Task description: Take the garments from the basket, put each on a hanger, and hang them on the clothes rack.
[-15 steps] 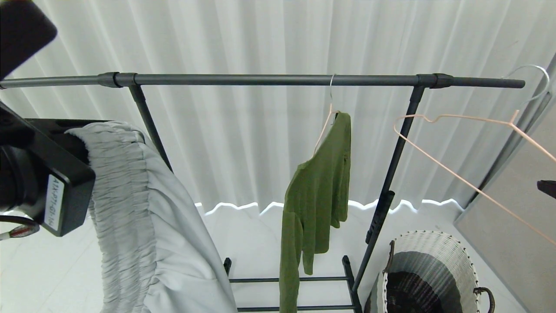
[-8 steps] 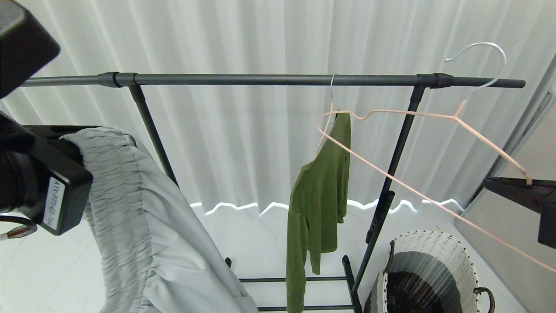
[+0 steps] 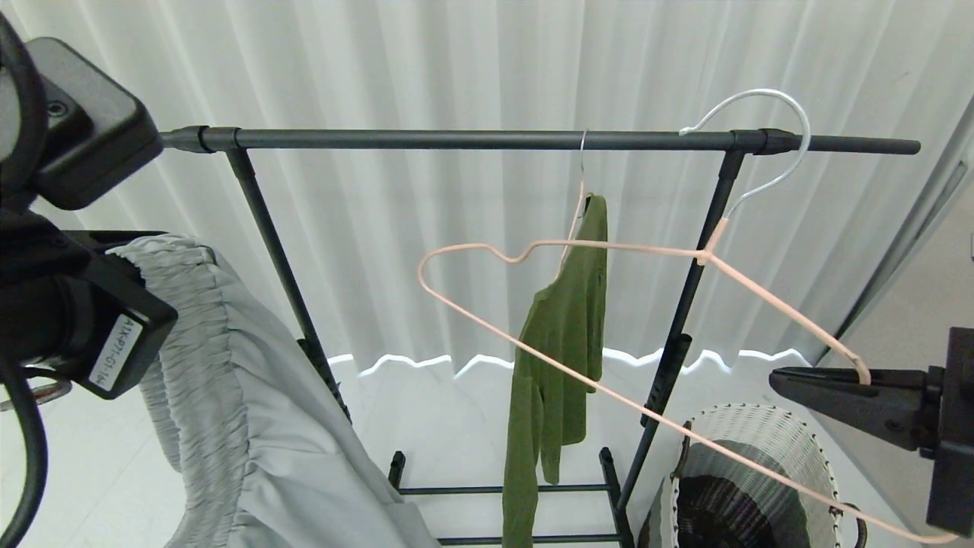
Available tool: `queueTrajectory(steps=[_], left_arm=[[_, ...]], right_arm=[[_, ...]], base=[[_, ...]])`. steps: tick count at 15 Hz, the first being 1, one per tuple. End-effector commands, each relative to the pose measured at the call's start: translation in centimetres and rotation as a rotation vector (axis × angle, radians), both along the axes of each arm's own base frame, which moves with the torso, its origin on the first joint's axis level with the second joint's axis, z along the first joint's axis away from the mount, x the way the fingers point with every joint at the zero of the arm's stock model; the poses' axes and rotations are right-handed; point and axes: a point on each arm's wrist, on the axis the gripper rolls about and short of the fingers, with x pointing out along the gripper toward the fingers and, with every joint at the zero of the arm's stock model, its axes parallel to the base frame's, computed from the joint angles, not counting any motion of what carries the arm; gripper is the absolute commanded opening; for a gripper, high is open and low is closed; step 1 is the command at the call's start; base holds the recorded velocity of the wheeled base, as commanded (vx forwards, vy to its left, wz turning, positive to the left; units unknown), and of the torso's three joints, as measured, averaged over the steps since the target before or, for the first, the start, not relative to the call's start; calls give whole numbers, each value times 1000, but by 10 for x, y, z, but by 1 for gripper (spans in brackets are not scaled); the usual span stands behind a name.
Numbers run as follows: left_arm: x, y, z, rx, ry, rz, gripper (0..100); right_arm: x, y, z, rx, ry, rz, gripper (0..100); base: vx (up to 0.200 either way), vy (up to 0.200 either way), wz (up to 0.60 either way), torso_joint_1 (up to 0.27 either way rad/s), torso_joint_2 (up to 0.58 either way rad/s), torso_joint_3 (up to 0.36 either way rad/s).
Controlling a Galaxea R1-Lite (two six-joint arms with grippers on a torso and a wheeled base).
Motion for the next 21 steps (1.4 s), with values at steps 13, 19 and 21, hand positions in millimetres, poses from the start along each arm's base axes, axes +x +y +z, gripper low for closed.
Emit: queueTrajectory(steps=[13, 19, 21], left_arm=[[103, -59, 8, -347, -15, 258, 0], [102, -59, 7, -334, -31, 287, 0], [101, -59, 7, -328, -33, 295, 0]], right_arm=[[-18, 41, -1, 49, 143, 180, 0], [-1, 57, -14, -14, 152, 19, 0], [4, 58, -16, -23, 143, -35, 0]], base=[[0, 0, 0, 0, 0, 0], [0, 0, 0, 0, 0, 0], [0, 0, 0, 0, 0, 0]])
